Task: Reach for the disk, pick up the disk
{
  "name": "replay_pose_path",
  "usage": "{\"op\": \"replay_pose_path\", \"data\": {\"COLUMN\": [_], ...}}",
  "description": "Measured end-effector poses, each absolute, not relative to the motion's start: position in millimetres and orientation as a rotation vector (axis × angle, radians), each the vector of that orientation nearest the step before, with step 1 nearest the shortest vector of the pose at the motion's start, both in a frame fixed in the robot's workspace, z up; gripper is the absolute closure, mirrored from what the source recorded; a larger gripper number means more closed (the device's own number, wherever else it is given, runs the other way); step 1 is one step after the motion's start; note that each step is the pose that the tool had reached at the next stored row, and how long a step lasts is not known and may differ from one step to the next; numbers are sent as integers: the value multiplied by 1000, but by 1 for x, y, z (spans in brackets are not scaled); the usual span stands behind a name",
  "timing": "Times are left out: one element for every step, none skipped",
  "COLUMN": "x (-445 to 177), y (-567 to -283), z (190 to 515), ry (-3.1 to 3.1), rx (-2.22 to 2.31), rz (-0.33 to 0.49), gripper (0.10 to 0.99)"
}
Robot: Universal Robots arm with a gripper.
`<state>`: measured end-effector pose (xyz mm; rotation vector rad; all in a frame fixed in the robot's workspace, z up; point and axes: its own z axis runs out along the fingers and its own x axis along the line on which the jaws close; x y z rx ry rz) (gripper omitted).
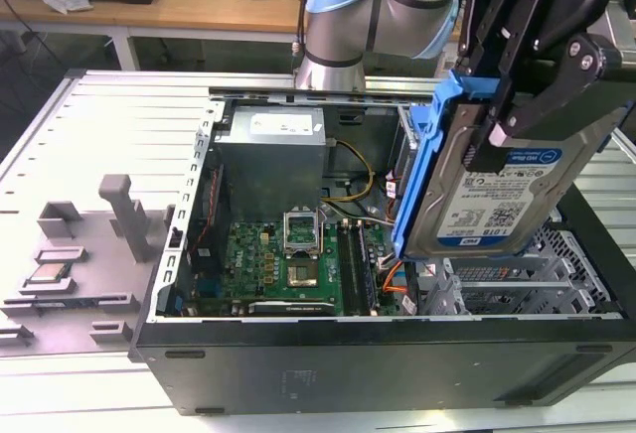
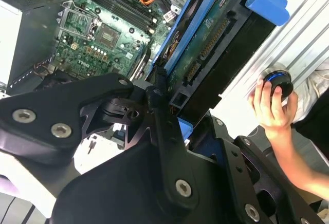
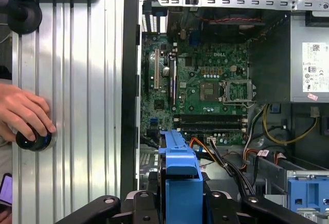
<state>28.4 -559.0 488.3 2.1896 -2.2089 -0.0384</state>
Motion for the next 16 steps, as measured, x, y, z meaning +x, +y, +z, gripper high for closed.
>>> {"op": "replay_pose_path", "data": {"x": [30,30,32,32,34,35,36,37,39,40,42,44,45,46,47,48], "y": [-559,-559,-559,-559,-559,-559,-559,-559,-559,-559,-559,-559,-559,-559,-559,-559], "z": [488,488,488,488,487,487,487,486,486,486,486,485,485,485,484,484], "ry": [-2209,-2209,-2209,-2209,-2209,-2209,-2209,-2209,-2209,-2209,-2209,-2209,-2209,-2209,-2209,-2209], "rx": [2190,2190,2190,2190,2190,2190,2190,2190,2190,2190,2190,2190,2190,2190,2190,2190], "rz": [-39,-39,-38,-38,-38,-38,-38,-39,-39,-39,-39,-39,-38,-39,-39,-39], "gripper": [722,722,722,722,722,722,722,722,722,722,722,722,722,722,722,722]}}
